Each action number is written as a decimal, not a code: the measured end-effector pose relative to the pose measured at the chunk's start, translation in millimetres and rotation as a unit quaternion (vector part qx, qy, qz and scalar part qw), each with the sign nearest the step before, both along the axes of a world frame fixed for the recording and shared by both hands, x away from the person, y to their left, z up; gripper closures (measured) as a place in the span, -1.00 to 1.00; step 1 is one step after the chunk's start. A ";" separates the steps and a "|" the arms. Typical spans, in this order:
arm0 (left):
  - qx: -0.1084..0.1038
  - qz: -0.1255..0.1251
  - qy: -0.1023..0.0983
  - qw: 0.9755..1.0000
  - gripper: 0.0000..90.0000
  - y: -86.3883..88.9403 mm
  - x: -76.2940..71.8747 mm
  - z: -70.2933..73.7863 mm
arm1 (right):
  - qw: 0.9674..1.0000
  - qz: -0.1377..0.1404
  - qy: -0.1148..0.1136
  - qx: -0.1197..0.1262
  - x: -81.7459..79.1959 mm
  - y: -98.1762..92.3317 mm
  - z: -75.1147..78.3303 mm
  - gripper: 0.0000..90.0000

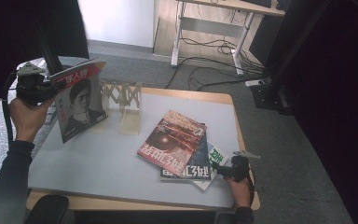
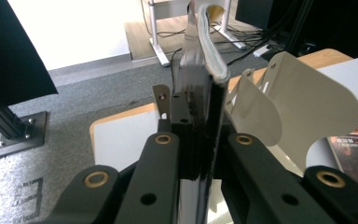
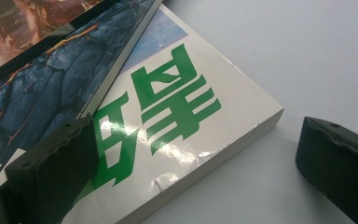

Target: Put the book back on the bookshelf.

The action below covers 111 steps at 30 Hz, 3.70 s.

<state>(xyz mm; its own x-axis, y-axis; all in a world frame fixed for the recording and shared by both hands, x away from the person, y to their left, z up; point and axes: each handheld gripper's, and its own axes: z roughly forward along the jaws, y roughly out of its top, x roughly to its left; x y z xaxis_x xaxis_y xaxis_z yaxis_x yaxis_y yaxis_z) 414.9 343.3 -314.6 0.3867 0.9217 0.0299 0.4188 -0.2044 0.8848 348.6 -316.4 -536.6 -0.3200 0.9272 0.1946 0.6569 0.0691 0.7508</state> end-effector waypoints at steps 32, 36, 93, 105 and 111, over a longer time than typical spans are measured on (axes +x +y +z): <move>0.030 0.012 0.051 0.998 0.82 12.4 -7.7 -3.7 | 1.000 0.000 0.000 0.000 -0.1 -0.1 0.0 -1.00; 0.004 0.020 0.048 0.999 0.93 12.5 -5.4 -0.8 | 1.000 0.000 0.000 0.000 0.0 -0.1 0.0 -1.00; 0.016 0.017 -0.002 1.000 0.94 -9.8 -3.3 26.9 | 1.000 0.000 0.001 -0.001 -0.1 -0.2 0.2 -1.00; 0.010 0.031 -0.026 0.999 0.93 -6.3 0.6 14.0 | 1.000 0.000 0.000 -0.001 0.0 -0.1 0.0 -1.00; 0.012 0.046 -0.012 0.999 0.92 5.0 1.4 9.7 | 1.000 0.000 0.000 -0.001 0.0 -0.1 0.0 -1.00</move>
<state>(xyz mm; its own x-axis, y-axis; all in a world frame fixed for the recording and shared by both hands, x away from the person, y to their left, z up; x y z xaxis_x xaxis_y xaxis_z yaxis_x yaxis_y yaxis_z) 416.3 348.3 -304.9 0.2998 0.9521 0.0608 0.4146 -0.1874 0.8905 348.6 -316.5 -536.6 -0.3198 0.9275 0.1935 0.6565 0.0697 0.7511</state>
